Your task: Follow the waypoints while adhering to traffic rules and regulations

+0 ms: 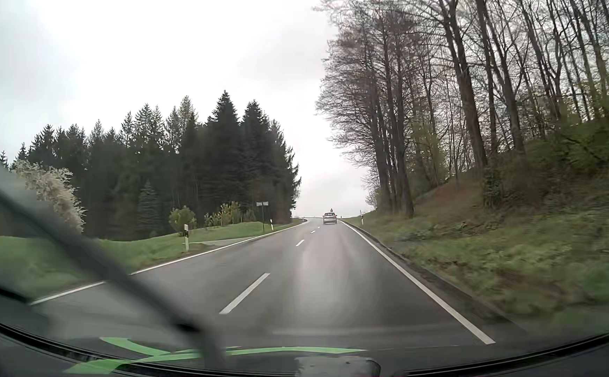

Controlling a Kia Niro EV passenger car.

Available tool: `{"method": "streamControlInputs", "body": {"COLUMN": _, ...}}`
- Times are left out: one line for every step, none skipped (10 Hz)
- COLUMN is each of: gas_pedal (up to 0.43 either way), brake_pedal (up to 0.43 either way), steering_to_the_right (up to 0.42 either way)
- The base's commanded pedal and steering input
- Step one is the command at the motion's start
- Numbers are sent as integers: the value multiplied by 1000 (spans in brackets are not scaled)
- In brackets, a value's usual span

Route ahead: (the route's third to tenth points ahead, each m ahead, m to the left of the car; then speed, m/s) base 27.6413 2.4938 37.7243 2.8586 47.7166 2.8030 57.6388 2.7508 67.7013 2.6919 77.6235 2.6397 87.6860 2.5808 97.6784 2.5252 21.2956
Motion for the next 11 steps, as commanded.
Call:
{"method": "streamControlInputs", "body": {"gas_pedal": 260, "brake_pedal": 0, "steering_to_the_right": 7}}
{"method": "streamControlInputs", "body": {"gas_pedal": 260, "brake_pedal": 0, "steering_to_the_right": 8}}
{"method": "streamControlInputs", "body": {"gas_pedal": 268, "brake_pedal": 0, "steering_to_the_right": 7}}
{"method": "streamControlInputs", "body": {"gas_pedal": 287, "brake_pedal": 0, "steering_to_the_right": 7}}
{"method": "streamControlInputs", "body": {"gas_pedal": 287, "brake_pedal": 0, "steering_to_the_right": 7}}
{"method": "streamControlInputs", "body": {"gas_pedal": 319, "brake_pedal": 0, "steering_to_the_right": 6}}
{"method": "streamControlInputs", "body": {"gas_pedal": 319, "brake_pedal": 0, "steering_to_the_right": 3}}
{"method": "streamControlInputs", "body": {"gas_pedal": 319, "brake_pedal": 0, "steering_to_the_right": 0}}
{"method": "streamControlInputs", "body": {"gas_pedal": 319, "brake_pedal": 0, "steering_to_the_right": 0}}
{"method": "streamControlInputs", "body": {"gas_pedal": 268, "brake_pedal": 0, "steering_to_the_right": 0}}
{"method": "streamControlInputs", "body": {"gas_pedal": 248, "brake_pedal": 0, "steering_to_the_right": 0}}
